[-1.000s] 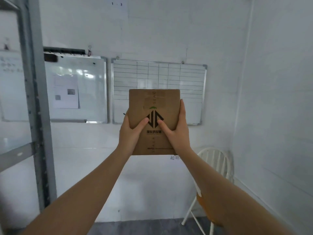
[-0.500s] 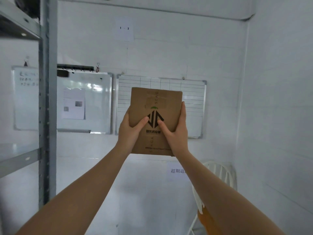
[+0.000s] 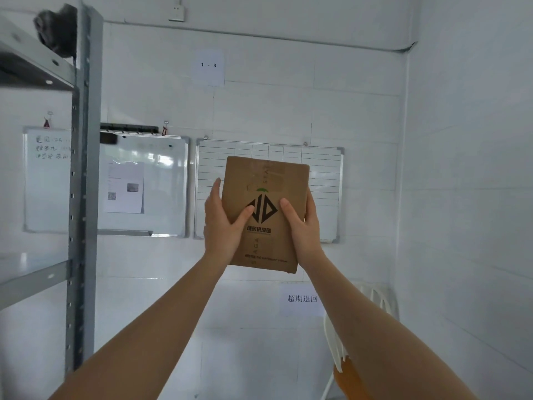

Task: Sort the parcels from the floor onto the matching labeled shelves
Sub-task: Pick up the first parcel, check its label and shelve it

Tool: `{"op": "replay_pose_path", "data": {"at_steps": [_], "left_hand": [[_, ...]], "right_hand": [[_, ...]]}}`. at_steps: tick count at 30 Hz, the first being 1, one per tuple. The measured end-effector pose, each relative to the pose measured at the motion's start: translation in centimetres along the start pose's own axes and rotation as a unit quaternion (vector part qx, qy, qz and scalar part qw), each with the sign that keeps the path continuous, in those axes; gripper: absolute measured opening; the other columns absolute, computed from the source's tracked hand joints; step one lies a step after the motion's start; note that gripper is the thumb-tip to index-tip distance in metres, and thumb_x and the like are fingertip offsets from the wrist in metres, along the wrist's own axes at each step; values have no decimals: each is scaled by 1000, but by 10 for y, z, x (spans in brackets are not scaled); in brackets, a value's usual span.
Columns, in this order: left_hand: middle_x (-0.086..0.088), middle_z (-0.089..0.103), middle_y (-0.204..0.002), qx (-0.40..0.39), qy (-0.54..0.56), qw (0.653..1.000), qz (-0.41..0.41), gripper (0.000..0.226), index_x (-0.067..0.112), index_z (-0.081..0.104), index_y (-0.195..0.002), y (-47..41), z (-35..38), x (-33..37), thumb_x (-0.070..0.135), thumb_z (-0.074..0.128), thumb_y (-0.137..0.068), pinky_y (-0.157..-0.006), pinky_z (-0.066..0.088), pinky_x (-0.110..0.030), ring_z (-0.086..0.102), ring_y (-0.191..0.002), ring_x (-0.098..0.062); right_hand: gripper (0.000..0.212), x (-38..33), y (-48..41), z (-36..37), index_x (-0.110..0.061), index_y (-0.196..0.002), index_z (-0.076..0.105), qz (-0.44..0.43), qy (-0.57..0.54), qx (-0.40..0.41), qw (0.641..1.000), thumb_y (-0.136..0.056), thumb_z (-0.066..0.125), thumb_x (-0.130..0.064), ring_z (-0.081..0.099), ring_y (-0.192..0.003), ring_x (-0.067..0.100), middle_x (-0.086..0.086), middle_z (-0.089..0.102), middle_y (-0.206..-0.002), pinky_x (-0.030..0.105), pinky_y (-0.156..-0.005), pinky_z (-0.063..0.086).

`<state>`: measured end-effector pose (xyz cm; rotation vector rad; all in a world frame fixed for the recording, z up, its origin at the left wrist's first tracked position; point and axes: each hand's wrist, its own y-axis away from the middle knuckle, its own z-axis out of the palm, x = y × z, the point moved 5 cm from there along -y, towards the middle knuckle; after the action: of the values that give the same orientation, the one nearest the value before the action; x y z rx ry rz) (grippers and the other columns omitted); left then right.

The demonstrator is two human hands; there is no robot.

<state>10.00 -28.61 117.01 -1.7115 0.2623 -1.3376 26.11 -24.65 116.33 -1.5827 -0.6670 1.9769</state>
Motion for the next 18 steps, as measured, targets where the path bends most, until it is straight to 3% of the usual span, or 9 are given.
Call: {"op": "replay_pose_path", "data": {"at_steps": [4, 6, 10, 13, 15, 16, 18], "left_hand": [[-14, -9, -157, 8, -231, 971, 64, 87, 35, -4, -146, 23, 26, 18, 60, 49, -82, -116, 6, -51, -4, -145, -30], [-11, -20, -156, -13, -236, 971, 36, 90, 42, -13, -141, 26, 33, 18, 73, 38, -75, -114, -4, -51, -15, -144, -30], [-5, -23, -156, -52, -165, 985, -16, 95, 44, -14, -143, 20, 37, 15, 76, 35, -67, -114, -11, -50, -21, -143, -24], [1, -12, -159, -95, -130, 986, -30, 99, 41, -11, -145, 16, 46, 15, 81, 37, -68, -116, 1, -54, -7, -146, -23], [7, 2, -159, -120, -72, 989, -41, 104, 47, -5, -144, 14, 51, 12, 87, 39, -59, -114, 18, -53, 11, -145, -21], [8, 11, -157, -126, -20, 990, -63, 104, 52, 0, -141, 15, 52, 10, 89, 44, -55, -111, 28, -51, 23, -142, -21], [3, 35, -147, -132, 94, 981, -107, 96, 50, 11, -141, 18, 56, 5, 74, 62, -63, -95, 48, -40, 47, -125, -17]], "right_hand": [[74, -13, 3, 3, -47, -139, 27, -30, 39, 24, 999, -76, 68, -47, 58, -114, 16, -7, 54, -131, 43, -96, 50], [62, -17, 3, 0, -40, -140, 30, -19, 10, 6, 1000, -86, 60, -41, 57, -114, 14, -6, 54, -129, 39, -97, 49], [48, -18, 3, -17, -31, -142, 32, 3, 18, 20, 1000, -96, 40, -43, 50, -115, 10, -2, 46, -137, 30, -97, 44], [57, -14, 9, -21, -22, -141, 36, 40, 40, 34, 998, -91, 52, -43, 58, -105, 16, 1, 56, -123, 29, -85, 50], [42, -14, 9, -21, -17, -117, 59, 35, 46, 32, 998, -85, 60, -44, 66, -90, 18, 4, 65, -105, 26, -72, 55], [37, -14, 9, -20, -18, -104, 63, 27, 54, 36, 998, -81, 62, -48, 67, -86, 20, 8, 66, -101, 27, -70, 57], [42, -13, 9, -18, -19, -101, 63, 9, 79, 33, 996, -75, 64, -53, 65, -92, 23, 13, 59, -110, 34, -77, 58]]}}
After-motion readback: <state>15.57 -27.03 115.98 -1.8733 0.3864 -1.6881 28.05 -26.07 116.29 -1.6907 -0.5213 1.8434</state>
